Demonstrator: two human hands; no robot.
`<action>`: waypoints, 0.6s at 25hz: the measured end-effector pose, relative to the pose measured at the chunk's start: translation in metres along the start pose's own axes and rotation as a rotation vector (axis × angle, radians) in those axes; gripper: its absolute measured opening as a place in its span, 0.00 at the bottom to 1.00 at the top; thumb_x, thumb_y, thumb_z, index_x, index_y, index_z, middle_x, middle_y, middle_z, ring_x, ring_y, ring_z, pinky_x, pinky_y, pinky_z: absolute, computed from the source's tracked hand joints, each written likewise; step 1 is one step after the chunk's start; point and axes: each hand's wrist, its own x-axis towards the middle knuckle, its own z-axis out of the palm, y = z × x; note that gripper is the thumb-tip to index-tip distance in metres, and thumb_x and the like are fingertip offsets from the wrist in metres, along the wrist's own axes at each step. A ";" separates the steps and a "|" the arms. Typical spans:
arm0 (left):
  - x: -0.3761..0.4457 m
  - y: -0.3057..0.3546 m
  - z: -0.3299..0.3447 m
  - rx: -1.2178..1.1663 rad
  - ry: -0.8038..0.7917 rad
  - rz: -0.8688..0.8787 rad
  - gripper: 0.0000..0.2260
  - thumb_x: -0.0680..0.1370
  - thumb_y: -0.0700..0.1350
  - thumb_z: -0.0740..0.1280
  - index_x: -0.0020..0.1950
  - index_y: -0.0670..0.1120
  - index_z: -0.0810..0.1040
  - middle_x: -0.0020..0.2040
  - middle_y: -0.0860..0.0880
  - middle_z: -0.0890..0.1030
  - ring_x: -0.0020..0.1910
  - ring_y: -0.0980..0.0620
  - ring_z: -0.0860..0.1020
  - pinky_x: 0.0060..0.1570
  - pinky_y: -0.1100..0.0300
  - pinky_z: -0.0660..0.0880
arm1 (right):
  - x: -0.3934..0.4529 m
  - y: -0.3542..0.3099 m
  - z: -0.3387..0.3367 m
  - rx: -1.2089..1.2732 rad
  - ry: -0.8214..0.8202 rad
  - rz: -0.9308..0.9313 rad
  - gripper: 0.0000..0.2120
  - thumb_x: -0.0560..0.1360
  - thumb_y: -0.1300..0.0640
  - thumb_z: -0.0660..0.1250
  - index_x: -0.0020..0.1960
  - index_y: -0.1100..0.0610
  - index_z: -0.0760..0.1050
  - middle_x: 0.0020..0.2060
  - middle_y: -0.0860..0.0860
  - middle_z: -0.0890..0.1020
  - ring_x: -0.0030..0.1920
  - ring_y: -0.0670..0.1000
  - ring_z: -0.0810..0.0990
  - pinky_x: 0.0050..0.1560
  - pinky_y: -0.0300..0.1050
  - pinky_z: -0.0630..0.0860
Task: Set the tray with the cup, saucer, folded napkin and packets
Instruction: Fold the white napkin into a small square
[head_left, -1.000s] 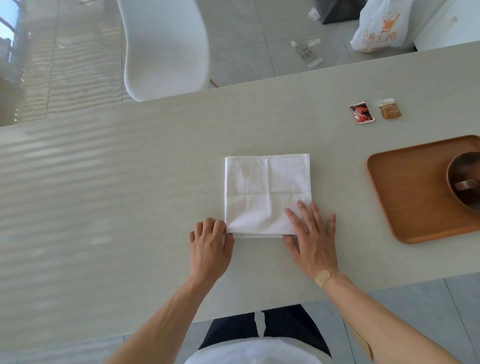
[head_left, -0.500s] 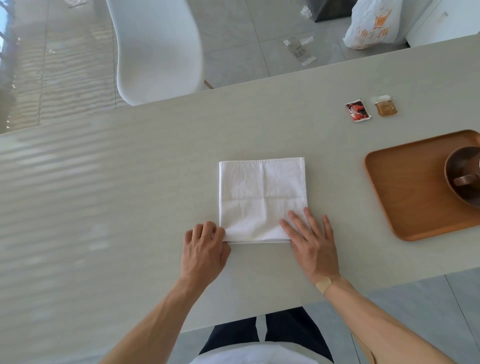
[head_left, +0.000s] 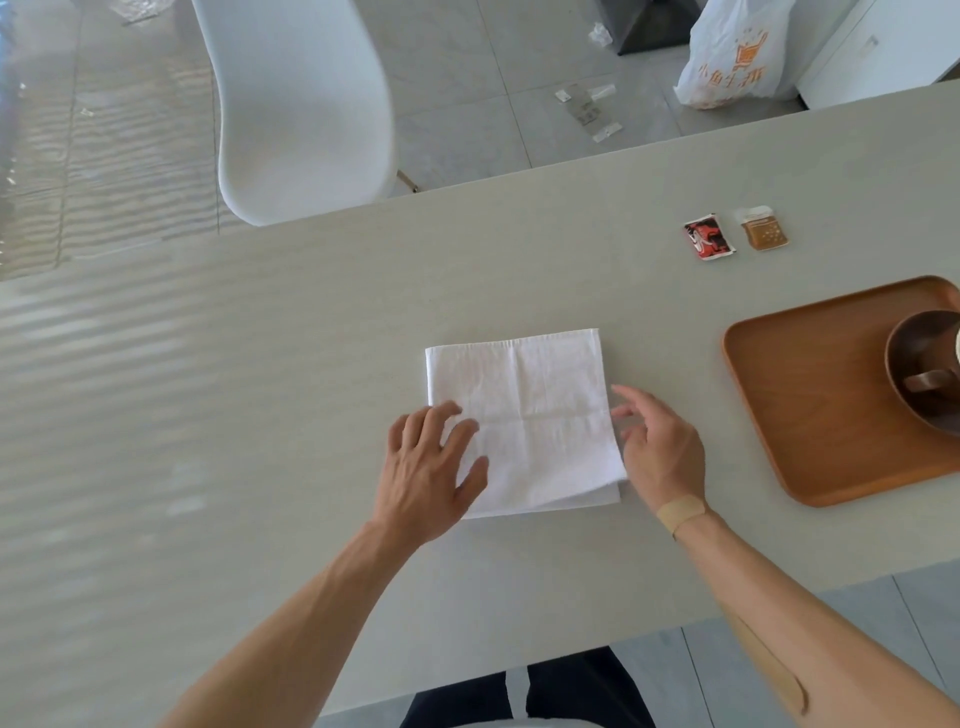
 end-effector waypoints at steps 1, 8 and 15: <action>0.013 0.006 0.004 0.018 -0.026 -0.017 0.18 0.78 0.57 0.60 0.64 0.49 0.74 0.67 0.44 0.71 0.63 0.42 0.70 0.64 0.47 0.65 | 0.010 -0.006 0.001 0.067 0.002 0.099 0.24 0.73 0.67 0.58 0.66 0.52 0.74 0.53 0.49 0.83 0.54 0.55 0.80 0.55 0.52 0.77; 0.024 0.000 0.030 0.103 -0.164 -0.046 0.26 0.79 0.59 0.57 0.75 0.50 0.65 0.77 0.42 0.61 0.76 0.41 0.60 0.74 0.41 0.55 | 0.061 -0.054 0.019 0.097 -0.126 0.261 0.32 0.72 0.51 0.71 0.73 0.53 0.65 0.61 0.54 0.78 0.61 0.56 0.76 0.60 0.50 0.73; 0.024 -0.004 0.035 0.076 -0.118 -0.046 0.26 0.78 0.57 0.59 0.75 0.52 0.65 0.78 0.43 0.61 0.76 0.42 0.59 0.74 0.42 0.55 | 0.030 -0.051 0.037 -0.074 0.185 -0.341 0.27 0.70 0.67 0.68 0.67 0.53 0.73 0.41 0.48 0.78 0.43 0.54 0.75 0.46 0.49 0.74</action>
